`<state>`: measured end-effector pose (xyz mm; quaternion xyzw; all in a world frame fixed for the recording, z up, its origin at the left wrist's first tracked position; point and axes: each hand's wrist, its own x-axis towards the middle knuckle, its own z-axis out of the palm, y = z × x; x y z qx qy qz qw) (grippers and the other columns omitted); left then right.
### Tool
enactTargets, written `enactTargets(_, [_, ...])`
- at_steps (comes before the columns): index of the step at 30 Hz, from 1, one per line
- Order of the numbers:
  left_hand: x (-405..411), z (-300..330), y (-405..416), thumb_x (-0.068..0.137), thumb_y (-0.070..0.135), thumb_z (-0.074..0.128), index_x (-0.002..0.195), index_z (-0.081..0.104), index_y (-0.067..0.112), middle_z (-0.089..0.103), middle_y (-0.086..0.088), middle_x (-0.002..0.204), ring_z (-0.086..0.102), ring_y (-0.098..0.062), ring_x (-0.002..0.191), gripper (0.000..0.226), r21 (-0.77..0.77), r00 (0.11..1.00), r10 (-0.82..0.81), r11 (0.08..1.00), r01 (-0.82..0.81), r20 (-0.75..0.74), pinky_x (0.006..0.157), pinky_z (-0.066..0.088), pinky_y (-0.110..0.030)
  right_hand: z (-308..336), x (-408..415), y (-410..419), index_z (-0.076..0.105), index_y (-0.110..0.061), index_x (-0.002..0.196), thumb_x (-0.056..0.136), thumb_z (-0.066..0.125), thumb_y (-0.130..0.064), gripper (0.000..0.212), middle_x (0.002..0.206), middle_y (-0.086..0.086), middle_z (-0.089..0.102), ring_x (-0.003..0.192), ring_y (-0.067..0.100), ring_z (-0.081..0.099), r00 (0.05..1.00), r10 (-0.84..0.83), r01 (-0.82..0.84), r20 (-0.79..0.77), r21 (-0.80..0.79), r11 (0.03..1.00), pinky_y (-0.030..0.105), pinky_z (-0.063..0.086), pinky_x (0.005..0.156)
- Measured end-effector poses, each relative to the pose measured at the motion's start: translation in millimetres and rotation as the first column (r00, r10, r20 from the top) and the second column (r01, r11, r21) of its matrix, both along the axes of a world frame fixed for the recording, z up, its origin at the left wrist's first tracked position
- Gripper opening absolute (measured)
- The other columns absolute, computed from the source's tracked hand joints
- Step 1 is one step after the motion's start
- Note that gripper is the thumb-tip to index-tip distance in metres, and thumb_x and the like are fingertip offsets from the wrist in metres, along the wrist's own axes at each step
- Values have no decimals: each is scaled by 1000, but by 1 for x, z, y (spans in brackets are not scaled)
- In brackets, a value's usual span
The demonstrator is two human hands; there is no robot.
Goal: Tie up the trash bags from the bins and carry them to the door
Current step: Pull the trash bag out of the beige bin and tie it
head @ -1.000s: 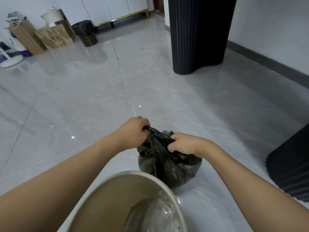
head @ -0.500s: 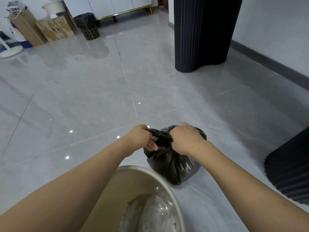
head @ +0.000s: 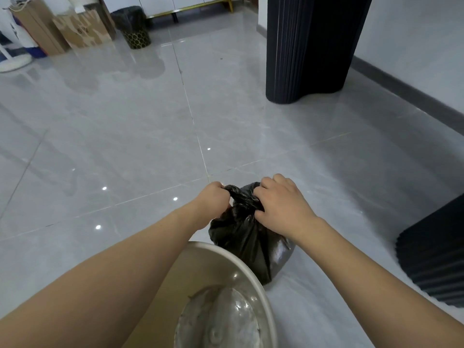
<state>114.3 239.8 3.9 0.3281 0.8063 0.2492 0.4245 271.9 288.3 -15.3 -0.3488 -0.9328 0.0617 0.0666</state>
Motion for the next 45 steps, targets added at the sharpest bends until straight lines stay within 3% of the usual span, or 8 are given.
enactTargets(15, [6,4,8,99,10,36,99,50,10,60,-9,79,53,-18,71,14,22,997,-83,996,83,-8,62,38,-27,-19,11,6,46,-21,78,81,55,-35,17,82,-8,43,85,14,31,987,3,-33,-158,-191,981,26,27,78])
enactTargets(22, [4,6,13,92,7,45,99,62,2,63,-14,88,58,-25,78,19,-27,997,-81,996,81,-18,63,45,-28,-16,14,3,43,-31,137,85,52,-15,55,98,-8,61,90,17,43,954,38,-77,-299,-118,990,29,37,89])
enactTargets(26, [0,19,6,88,18,54,85,56,7,59,1,68,51,-18,65,11,34,984,-106,994,103,140,62,37,-28,-21,16,8,63,-24,123,89,54,-15,36,98,-5,62,95,20,50,939,46,-84,-341,-98,992,31,41,90])
enactTargets(29, [-4,16,-1,74,43,75,114,53,23,67,6,99,63,-14,93,50,-19,962,-245,968,249,117,81,45,-30,-22,13,10,66,-24,116,91,54,-17,29,106,-6,62,105,15,48,924,-108,-17,-368,-321,947,27,38,92])
enactTargets(34, [0,-5,0,85,45,60,96,62,28,70,5,92,60,-16,91,20,-86,755,-452,877,472,-475,93,23,-34,-10,8,13,69,-22,93,88,58,-13,15,89,-6,62,88,13,57,901,-319,60,-295,-643,764,25,42,75])
enactTargets(38, [-1,-9,0,89,31,51,98,59,23,63,6,77,62,-22,88,14,-134,485,-480,798,587,-731,90,24,-34,0,13,16,66,-10,85,79,58,-10,9,72,7,56,56,19,48,862,-480,5,-160,-946,324,24,29,46])
enactTargets(41, [-3,-6,-1,86,25,50,108,56,25,63,1,77,58,-23,89,23,-189,277,-457,740,645,-845,92,26,-34,-3,18,17,62,-6,84,64,55,-22,26,80,15,52,66,29,42,842,-505,-167,-190,-982,90,34,26,53])
enactTargets(45, [0,-5,-1,88,29,50,112,52,24,68,1,89,54,-24,96,24,-222,157,-429,705,673,-889,93,27,-36,-4,18,15,68,-9,87,87,47,-21,24,81,7,68,69,18,62,853,-474,-285,-218,-956,-75,28,47,63])
